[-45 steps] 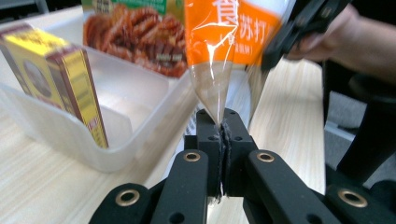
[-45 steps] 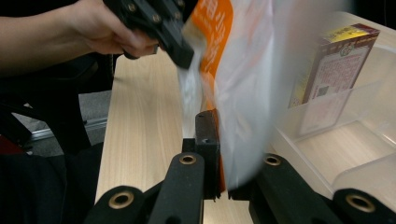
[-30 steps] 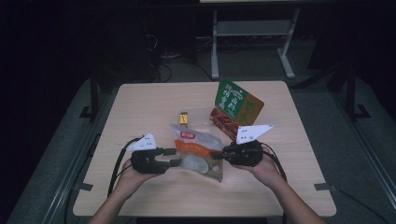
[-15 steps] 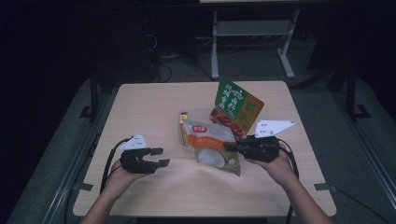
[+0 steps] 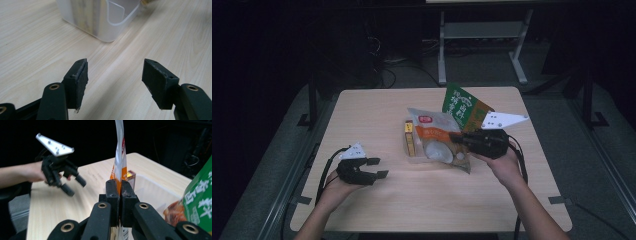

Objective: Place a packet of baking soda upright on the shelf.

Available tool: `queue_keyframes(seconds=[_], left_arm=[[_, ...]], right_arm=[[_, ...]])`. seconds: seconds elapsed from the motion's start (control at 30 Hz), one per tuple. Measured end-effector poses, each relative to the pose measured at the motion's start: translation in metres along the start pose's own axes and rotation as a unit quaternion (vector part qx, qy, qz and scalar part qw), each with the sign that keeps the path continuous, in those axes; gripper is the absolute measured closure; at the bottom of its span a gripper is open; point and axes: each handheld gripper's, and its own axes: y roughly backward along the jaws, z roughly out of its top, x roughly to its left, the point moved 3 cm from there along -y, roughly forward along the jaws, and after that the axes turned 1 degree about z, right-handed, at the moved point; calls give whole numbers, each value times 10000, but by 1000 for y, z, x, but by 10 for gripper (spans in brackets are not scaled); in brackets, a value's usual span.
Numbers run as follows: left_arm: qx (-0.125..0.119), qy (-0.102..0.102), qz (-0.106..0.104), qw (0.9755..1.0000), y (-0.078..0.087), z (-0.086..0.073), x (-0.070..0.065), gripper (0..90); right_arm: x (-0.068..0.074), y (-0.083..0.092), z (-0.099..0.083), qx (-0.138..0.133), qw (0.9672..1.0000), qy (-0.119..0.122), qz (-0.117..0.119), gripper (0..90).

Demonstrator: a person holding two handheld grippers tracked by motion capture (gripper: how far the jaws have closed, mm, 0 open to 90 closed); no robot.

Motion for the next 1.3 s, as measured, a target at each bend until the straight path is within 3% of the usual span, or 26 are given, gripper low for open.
queue_keyframes(seconds=[0.17, 0.5, 0.67, 1.0, 1.3], left_arm=[[21, 2, 5, 10000, 0, -2, 1, 364], [80, 48, -19, 10000, -1, -5, 4, 363], [120, 24, -47, 9999, -4, -6, 3, 361], [175, -10, -36, 9998, -4, -6, 3, 350], [177, -27, -62, 9998, -5, -6, 1, 345]], right_arm=[[-5, -17, 17, -108, 9992, -65, -370, 878], [-17, -52, 25, -113, 9953, -298, -913, 881], [-22, -64, 25, -162, 9939, -333, -1037, 882], [-31, -92, 20, -104, 9876, -459, -1496, 883], [-34, -104, 20, -103, 9859, -394, -1626, 883]])
